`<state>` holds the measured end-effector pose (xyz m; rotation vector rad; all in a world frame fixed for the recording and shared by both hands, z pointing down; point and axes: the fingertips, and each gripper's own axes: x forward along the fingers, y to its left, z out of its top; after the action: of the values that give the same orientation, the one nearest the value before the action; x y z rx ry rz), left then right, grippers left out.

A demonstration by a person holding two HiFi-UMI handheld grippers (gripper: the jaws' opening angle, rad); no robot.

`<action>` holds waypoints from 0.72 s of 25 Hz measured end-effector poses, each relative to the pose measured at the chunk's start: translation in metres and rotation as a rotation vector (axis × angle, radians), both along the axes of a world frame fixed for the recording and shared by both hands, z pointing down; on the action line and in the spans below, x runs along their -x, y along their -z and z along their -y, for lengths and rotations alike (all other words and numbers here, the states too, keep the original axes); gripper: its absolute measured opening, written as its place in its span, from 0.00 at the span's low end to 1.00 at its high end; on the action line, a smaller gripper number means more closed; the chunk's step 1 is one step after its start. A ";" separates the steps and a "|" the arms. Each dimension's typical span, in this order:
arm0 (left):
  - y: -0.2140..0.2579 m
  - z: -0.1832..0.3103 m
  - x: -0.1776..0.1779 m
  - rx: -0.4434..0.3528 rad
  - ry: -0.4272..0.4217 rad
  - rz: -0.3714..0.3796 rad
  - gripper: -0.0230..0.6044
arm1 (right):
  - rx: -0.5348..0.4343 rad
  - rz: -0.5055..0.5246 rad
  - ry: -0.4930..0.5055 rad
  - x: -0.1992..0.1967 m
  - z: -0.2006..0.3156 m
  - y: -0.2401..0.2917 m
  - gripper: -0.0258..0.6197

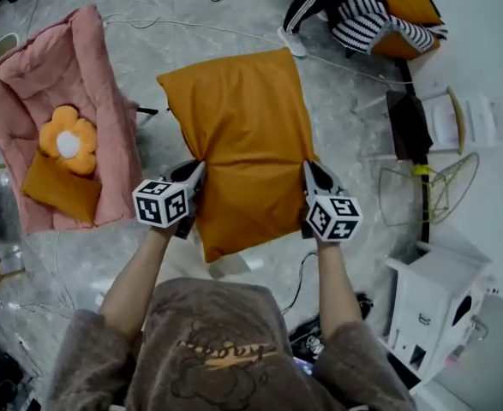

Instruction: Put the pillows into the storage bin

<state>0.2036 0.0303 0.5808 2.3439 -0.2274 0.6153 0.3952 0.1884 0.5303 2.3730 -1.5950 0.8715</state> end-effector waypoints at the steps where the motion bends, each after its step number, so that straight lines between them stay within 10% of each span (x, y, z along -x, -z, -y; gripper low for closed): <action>1: -0.012 -0.009 -0.006 0.008 -0.009 0.011 0.07 | 0.009 0.008 -0.014 -0.004 -0.011 -0.013 0.06; 18: -0.268 -0.046 -0.090 0.080 -0.107 0.158 0.07 | 0.106 0.122 -0.158 -0.073 -0.071 -0.284 0.06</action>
<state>0.2937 0.0759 0.8490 2.2428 -0.1460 0.8484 0.4677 0.2598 0.8140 2.4390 -1.3766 1.1221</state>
